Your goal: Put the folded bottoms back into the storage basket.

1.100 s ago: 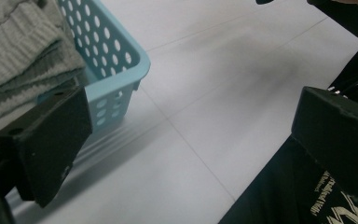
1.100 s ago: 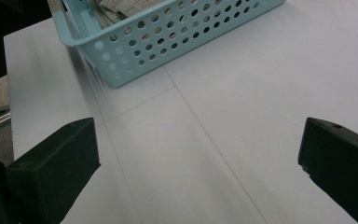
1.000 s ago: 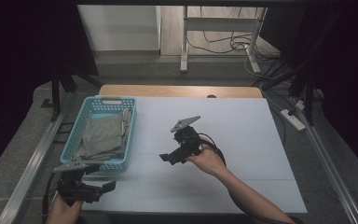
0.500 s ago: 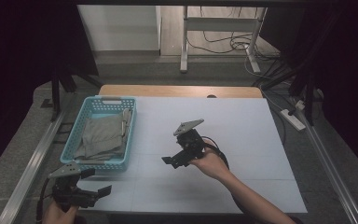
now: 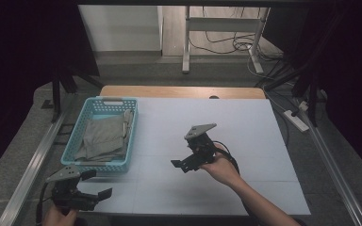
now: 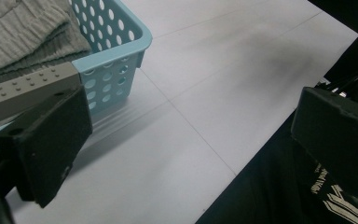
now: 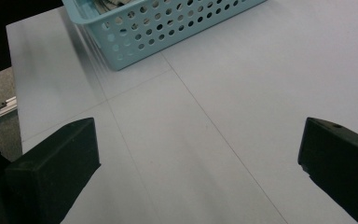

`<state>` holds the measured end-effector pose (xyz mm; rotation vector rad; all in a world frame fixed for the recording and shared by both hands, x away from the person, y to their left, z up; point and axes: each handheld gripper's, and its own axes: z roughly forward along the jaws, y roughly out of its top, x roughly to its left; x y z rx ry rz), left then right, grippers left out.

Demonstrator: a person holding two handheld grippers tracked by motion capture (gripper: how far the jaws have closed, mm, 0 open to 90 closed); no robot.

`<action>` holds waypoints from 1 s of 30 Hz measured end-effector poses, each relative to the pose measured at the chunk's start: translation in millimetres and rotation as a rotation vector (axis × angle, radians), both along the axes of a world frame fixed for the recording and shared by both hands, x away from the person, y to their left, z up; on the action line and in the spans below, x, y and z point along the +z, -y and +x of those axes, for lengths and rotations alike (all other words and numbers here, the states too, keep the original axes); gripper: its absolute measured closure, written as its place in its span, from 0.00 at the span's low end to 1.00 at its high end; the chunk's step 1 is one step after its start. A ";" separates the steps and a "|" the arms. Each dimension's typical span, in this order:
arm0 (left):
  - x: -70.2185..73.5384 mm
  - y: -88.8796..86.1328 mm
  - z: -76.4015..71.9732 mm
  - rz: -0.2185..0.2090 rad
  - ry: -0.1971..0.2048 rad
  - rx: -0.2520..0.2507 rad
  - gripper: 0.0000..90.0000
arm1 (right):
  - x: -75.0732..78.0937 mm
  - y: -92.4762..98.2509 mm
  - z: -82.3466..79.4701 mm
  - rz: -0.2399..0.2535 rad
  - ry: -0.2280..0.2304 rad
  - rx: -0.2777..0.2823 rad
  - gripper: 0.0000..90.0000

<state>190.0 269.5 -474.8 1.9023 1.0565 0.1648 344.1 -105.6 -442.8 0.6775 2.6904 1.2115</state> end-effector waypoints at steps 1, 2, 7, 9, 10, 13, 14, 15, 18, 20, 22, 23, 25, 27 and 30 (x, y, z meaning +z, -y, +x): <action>0.2 0.4 -0.1 0.002 -0.005 -0.003 0.00 | 0.5 1.3 -0.3 0.004 0.001 -0.002 0.00; 0.4 0.7 -0.1 0.004 -0.011 -0.005 0.00 | 1.0 2.6 -0.6 0.007 0.004 -0.004 0.00; 0.5 1.6 -0.6 0.014 -0.008 -0.008 0.00 | 3.4 9.7 -3.5 0.015 0.005 -0.014 0.00; 0.2 0.5 -0.4 0.004 -0.008 -0.007 0.00 | 3.9 12.8 -5.4 0.016 0.010 -0.019 0.00; 0.1 0.0 -0.5 -0.002 -0.008 -0.006 0.00 | 4.3 14.5 -6.5 0.009 0.012 -0.020 0.00; 0.1 -0.8 -0.7 -0.010 -0.007 -0.006 0.00 | 4.9 20.2 -9.8 0.010 0.019 -0.022 0.00; 0.2 -0.7 -0.7 -0.009 -0.007 -0.005 0.00 | 5.0 22.2 -10.9 0.013 0.022 -0.025 0.00; 0.3 -0.5 -0.7 -0.008 -0.006 -0.005 0.00 | 5.2 24.4 -12.2 0.012 0.021 -0.029 0.00; 0.5 0.1 -0.4 -0.003 -0.021 -0.007 0.00 | 5.6 31.3 -15.7 0.013 0.023 -0.032 0.00; 0.6 0.4 -0.6 0.000 -0.020 -0.006 0.00 | 6.0 36.0 -18.2 0.015 0.026 -0.038 0.00; 0.5 0.4 -0.6 0.000 -0.019 -0.007 0.00 | 6.8 41.0 -20.4 0.018 0.030 -0.044 0.00; 0.5 0.3 -0.6 -0.001 -0.019 -0.008 0.00 | 7.2 43.4 -21.5 0.021 0.029 -0.048 0.00; 0.4 0.1 -0.6 -0.004 -0.019 -0.008 0.00 | 8.0 48.5 -23.6 0.025 0.034 -0.054 0.00; 0.4 0.0 -0.7 -0.005 -0.018 -0.009 0.00 | 8.7 53.4 -25.9 0.027 0.037 -0.060 0.00; 0.3 0.0 -0.7 -0.006 -0.018 -0.010 0.00 | 9.1 61.1 -29.7 0.022 0.050 -0.064 0.00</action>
